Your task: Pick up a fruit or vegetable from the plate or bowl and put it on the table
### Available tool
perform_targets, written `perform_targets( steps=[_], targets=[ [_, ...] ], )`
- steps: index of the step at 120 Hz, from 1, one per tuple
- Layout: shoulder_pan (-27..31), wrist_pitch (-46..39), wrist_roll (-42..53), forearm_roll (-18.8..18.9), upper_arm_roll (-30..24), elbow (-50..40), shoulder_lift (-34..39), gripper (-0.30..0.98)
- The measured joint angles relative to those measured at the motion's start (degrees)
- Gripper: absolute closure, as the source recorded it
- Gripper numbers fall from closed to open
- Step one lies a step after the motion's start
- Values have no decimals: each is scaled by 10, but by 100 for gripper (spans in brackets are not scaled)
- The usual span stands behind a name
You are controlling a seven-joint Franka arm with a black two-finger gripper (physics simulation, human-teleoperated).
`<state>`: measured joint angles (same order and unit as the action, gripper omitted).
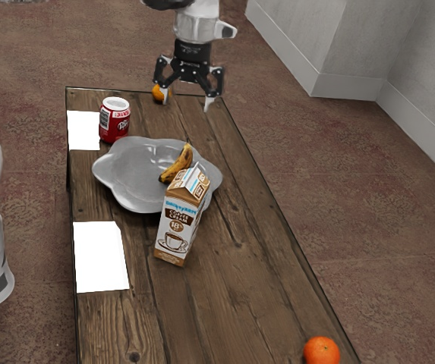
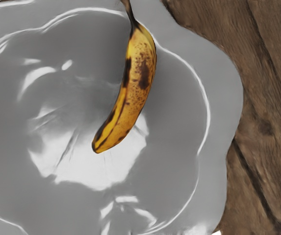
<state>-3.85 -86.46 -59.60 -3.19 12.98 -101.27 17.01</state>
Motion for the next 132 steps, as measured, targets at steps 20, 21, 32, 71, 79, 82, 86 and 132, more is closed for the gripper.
perform_targets(
  steps=[20,21,32,71,79,82,86,132],
  targets=[
    [23,-142,131,-5,-12,-249,122,0],
    [26,-147,137,-6,-12,-253,123,0],
    [55,-192,198,-7,-17,-270,109,0],
    [85,-290,361,-30,-20,-312,75,0],
    [87,-300,385,-39,-20,-314,59,0],
    [87,-305,393,-43,-20,-317,53,0],
    [87,-313,403,-48,-20,-327,50,0],
    [95,-372,489,-74,-17,-359,33,0]
  ],
)
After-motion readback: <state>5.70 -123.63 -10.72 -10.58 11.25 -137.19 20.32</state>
